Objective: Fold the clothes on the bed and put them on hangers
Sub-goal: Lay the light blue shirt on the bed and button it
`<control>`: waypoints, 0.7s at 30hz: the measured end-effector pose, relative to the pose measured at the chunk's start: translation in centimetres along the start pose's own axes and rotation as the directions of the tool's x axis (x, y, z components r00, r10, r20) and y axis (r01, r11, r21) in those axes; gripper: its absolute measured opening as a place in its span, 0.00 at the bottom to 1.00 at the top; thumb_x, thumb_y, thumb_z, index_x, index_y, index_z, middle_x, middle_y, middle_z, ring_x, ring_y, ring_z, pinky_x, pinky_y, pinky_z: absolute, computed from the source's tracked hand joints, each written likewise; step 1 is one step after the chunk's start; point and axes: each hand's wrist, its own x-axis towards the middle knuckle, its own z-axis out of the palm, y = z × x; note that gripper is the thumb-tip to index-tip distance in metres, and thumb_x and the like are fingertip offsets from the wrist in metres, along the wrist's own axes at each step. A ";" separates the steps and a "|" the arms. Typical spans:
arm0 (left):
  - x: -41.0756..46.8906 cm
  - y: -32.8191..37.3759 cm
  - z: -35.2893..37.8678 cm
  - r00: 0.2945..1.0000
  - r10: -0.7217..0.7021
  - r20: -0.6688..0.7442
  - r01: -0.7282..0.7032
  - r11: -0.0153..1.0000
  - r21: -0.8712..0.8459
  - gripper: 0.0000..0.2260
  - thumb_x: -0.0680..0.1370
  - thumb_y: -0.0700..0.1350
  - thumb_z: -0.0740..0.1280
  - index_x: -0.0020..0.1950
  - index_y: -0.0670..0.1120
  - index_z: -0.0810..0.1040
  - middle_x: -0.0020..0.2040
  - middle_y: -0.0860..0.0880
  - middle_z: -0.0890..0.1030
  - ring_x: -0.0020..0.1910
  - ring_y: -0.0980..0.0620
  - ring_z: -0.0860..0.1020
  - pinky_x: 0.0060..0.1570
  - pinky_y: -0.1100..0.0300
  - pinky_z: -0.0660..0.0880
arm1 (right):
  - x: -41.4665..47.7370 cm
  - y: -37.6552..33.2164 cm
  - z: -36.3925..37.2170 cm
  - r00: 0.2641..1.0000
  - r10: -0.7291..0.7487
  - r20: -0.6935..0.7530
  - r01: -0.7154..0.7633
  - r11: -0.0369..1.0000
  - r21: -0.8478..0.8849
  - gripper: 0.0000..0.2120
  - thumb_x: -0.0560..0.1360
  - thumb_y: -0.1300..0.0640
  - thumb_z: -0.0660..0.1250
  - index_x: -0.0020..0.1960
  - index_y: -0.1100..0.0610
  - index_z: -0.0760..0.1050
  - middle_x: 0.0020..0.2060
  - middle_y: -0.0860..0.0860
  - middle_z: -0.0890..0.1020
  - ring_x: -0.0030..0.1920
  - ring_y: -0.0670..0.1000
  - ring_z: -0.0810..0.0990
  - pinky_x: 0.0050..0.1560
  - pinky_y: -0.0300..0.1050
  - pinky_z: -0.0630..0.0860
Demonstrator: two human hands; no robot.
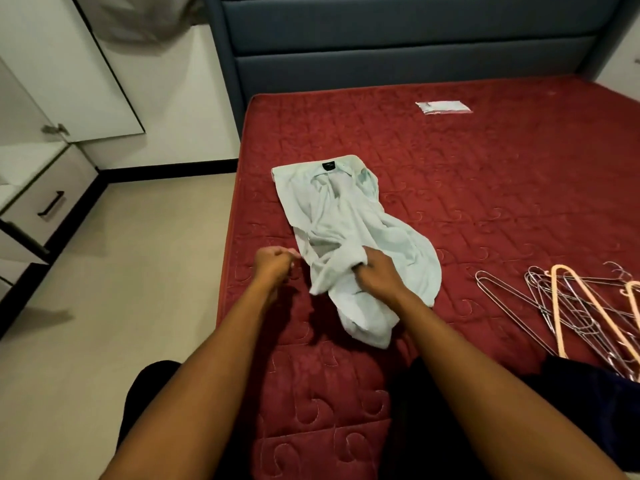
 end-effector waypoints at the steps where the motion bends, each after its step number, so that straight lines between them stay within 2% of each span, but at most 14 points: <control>1: 0.2 0.5 -0.6 1.000 -0.002 -0.016 0.001 1.000 -0.018 0.08 0.77 0.37 0.67 0.39 0.42 0.81 0.32 0.45 0.77 0.25 0.51 0.70 0.28 0.62 0.67 | 0.1 -0.7 -0.1 0.998 0.052 -0.041 -0.046 0.990 0.131 0.13 0.77 0.57 0.60 0.55 0.52 0.82 0.51 0.48 0.85 0.52 0.49 0.80 0.51 0.43 0.74; 3: -0.4 1.1 -0.8 0.992 -0.082 0.097 0.089 0.994 -0.069 0.11 0.81 0.49 0.67 0.42 0.43 0.78 0.34 0.45 0.78 0.28 0.49 0.73 0.31 0.58 0.74 | 0.2 -2.3 0.1 0.984 0.170 -0.044 -0.136 0.895 0.425 0.13 0.80 0.54 0.60 0.58 0.53 0.82 0.51 0.51 0.86 0.51 0.50 0.83 0.51 0.44 0.79; 5: -1.7 1.7 -0.4 0.963 -0.118 0.242 0.143 0.986 -0.088 0.19 0.81 0.60 0.65 0.44 0.44 0.76 0.30 0.49 0.77 0.29 0.51 0.75 0.31 0.60 0.77 | 0.3 -3.2 0.2 0.957 0.259 0.133 -0.282 0.710 0.646 0.15 0.80 0.50 0.63 0.59 0.57 0.82 0.53 0.55 0.86 0.52 0.54 0.84 0.55 0.47 0.80; 6: -2.4 2.1 -0.4 0.953 -0.083 0.293 0.129 0.982 -0.142 0.18 0.84 0.57 0.62 0.43 0.44 0.76 0.27 0.51 0.77 0.28 0.53 0.76 0.30 0.62 0.76 | 0.2 -3.3 0.1 0.927 0.288 0.240 -0.373 0.649 0.663 0.16 0.78 0.47 0.64 0.53 0.58 0.83 0.51 0.56 0.86 0.47 0.57 0.84 0.50 0.47 0.80; 7: -2.4 2.0 -0.5 0.945 -0.033 0.325 0.093 0.981 -0.172 0.17 0.86 0.50 0.58 0.42 0.45 0.76 0.26 0.52 0.78 0.29 0.54 0.77 0.30 0.64 0.75 | -0.1 -3.4 -0.1 0.893 0.303 0.333 -0.448 0.669 0.593 0.15 0.77 0.48 0.64 0.46 0.59 0.82 0.44 0.58 0.85 0.40 0.58 0.82 0.43 0.45 0.78; 8: -2.2 1.6 -0.9 0.939 -0.007 0.345 0.080 0.977 -0.195 0.16 0.87 0.46 0.56 0.43 0.45 0.77 0.28 0.51 0.80 0.32 0.53 0.79 0.31 0.64 0.76 | -0.4 -3.2 -0.3 0.855 0.328 0.402 -0.492 0.758 0.428 0.13 0.77 0.51 0.64 0.42 0.59 0.80 0.39 0.59 0.83 0.34 0.58 0.81 0.37 0.44 0.77; 10: -2.1 0.5 -1.9 0.937 -0.070 0.342 0.075 0.997 0.001 0.12 0.84 0.46 0.60 0.47 0.43 0.79 0.35 0.47 0.83 0.40 0.46 0.79 0.37 0.58 0.78 | -1.1 -2.8 -0.9 0.784 0.380 0.491 -0.369 0.921 -0.124 0.07 0.74 0.58 0.64 0.43 0.60 0.78 0.40 0.59 0.84 0.32 0.57 0.84 0.36 0.48 0.81; 11: -2.1 -0.2 -2.6 0.945 -0.117 0.306 0.075 0.986 0.148 0.10 0.83 0.47 0.64 0.49 0.42 0.80 0.38 0.45 0.82 0.40 0.44 0.78 0.39 0.55 0.78 | -1.2 -2.5 -1.1 0.755 0.406 0.515 -0.226 0.898 -0.377 0.04 0.73 0.60 0.64 0.43 0.60 0.77 0.43 0.60 0.85 0.33 0.56 0.85 0.37 0.48 0.81; 12: -2.2 -0.8 -3.2 0.961 -0.143 0.237 0.079 0.963 0.258 0.07 0.81 0.45 0.66 0.50 0.42 0.80 0.39 0.43 0.80 0.38 0.45 0.78 0.38 0.53 0.79 | -1.4 -2.3 -1.3 0.746 0.413 0.523 -0.108 0.849 -0.517 0.04 0.72 0.62 0.64 0.40 0.59 0.76 0.43 0.60 0.85 0.33 0.54 0.84 0.36 0.46 0.80; 13: -2.0 -1.4 -3.7 0.974 -0.147 0.174 0.090 0.950 0.298 0.05 0.79 0.42 0.68 0.49 0.40 0.80 0.38 0.42 0.79 0.35 0.46 0.77 0.35 0.53 0.79 | -1.3 -1.9 -1.0 0.771 0.407 0.490 -0.076 0.822 -0.564 0.05 0.72 0.62 0.63 0.39 0.58 0.75 0.41 0.59 0.85 0.33 0.54 0.84 0.34 0.45 0.79; 15: -2.4 -1.9 -4.5 0.978 -0.144 0.154 0.103 0.964 0.245 0.06 0.79 0.40 0.68 0.49 0.37 0.81 0.36 0.42 0.79 0.29 0.48 0.78 0.31 0.55 0.80 | -1.3 -1.7 -0.5 0.880 0.296 0.372 -0.108 0.886 -0.451 0.05 0.71 0.60 0.61 0.42 0.59 0.75 0.41 0.59 0.84 0.38 0.59 0.85 0.37 0.50 0.81; 17: -3.2 -1.7 -4.9 0.977 -0.118 0.179 0.102 0.990 0.095 0.10 0.81 0.41 0.65 0.52 0.36 0.83 0.40 0.40 0.83 0.33 0.46 0.81 0.35 0.50 0.82 | -1.6 -2.3 0.2 0.978 0.139 0.157 -0.098 0.965 -0.244 0.17 0.73 0.51 0.61 0.57 0.58 0.76 0.49 0.56 0.84 0.49 0.59 0.83 0.49 0.54 0.80; 19: -3.2 -1.4 -5.5 0.996 -0.062 0.063 0.065 0.996 -0.052 0.12 0.78 0.41 0.64 0.55 0.38 0.84 0.44 0.39 0.84 0.39 0.44 0.82 0.36 0.53 0.79 | -2.2 -3.0 1.1 0.997 0.082 -0.002 -0.081 0.997 0.018 0.25 0.77 0.44 0.62 0.72 0.51 0.67 0.56 0.50 0.80 0.56 0.53 0.79 0.59 0.52 0.74; 21: -2.7 -0.1 -6.8 0.992 -0.024 -0.120 0.007 0.990 -0.139 0.15 0.69 0.41 0.69 0.54 0.39 0.85 0.48 0.40 0.85 0.40 0.46 0.83 0.36 0.56 0.78 | -2.8 -3.4 2.3 0.998 0.048 0.027 -0.051 0.989 0.142 0.28 0.79 0.39 0.63 0.76 0.45 0.62 0.60 0.49 0.79 0.59 0.51 0.78 0.62 0.51 0.73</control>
